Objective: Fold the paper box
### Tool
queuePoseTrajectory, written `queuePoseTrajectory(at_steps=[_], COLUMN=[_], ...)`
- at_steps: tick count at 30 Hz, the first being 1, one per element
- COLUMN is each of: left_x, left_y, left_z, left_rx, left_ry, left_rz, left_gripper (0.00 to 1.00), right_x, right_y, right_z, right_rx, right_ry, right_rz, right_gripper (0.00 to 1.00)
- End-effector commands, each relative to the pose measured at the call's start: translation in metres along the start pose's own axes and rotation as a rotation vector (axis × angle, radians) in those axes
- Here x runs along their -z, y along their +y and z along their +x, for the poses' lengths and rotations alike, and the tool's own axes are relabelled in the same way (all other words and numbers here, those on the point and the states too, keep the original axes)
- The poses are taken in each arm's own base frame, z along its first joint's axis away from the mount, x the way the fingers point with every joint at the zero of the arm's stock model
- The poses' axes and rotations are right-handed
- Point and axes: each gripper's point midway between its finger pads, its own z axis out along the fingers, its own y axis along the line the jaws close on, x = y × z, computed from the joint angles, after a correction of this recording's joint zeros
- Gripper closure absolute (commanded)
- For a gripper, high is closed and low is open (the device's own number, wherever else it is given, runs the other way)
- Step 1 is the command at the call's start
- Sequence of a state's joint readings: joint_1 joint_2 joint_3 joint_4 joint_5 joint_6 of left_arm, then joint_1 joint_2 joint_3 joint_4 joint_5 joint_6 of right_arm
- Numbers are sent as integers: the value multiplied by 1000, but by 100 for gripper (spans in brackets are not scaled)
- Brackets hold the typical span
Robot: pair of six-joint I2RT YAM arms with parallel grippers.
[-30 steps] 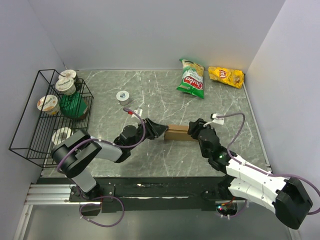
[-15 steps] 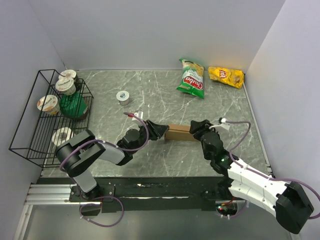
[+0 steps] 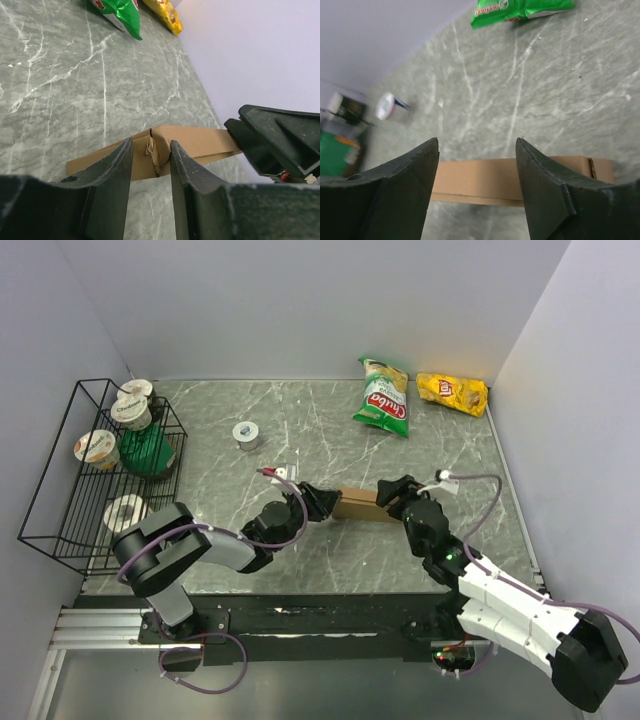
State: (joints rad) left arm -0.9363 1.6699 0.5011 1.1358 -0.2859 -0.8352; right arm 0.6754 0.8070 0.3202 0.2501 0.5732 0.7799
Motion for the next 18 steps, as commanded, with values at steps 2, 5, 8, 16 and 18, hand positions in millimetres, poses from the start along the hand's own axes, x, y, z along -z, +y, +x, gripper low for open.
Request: queuePoseTrajectory(at_steps=[2,5,8,16,18], left_x=[52,47,44,42,40], left_y=[103,99,96,99,96], left_z=[90,88,88,86,85], left_rx=[-291,-312,-341,-375,-378], left_ry=[405,410,422,447,443], left_rz=[-332,-340,-357,-404,-403], left_gripper=[99,99,99,99,99], right_x=[14,14,15,33,36], right_y=[-41,-25,-20,-43,-51], right_z=[33,17,3,-31,-32], right_rx=[403,452,448,367,330], right_ry=[265,272,275,280,286], right_rz=[132,85,72,93,99], right_gripper=[26,24,20,17,17])
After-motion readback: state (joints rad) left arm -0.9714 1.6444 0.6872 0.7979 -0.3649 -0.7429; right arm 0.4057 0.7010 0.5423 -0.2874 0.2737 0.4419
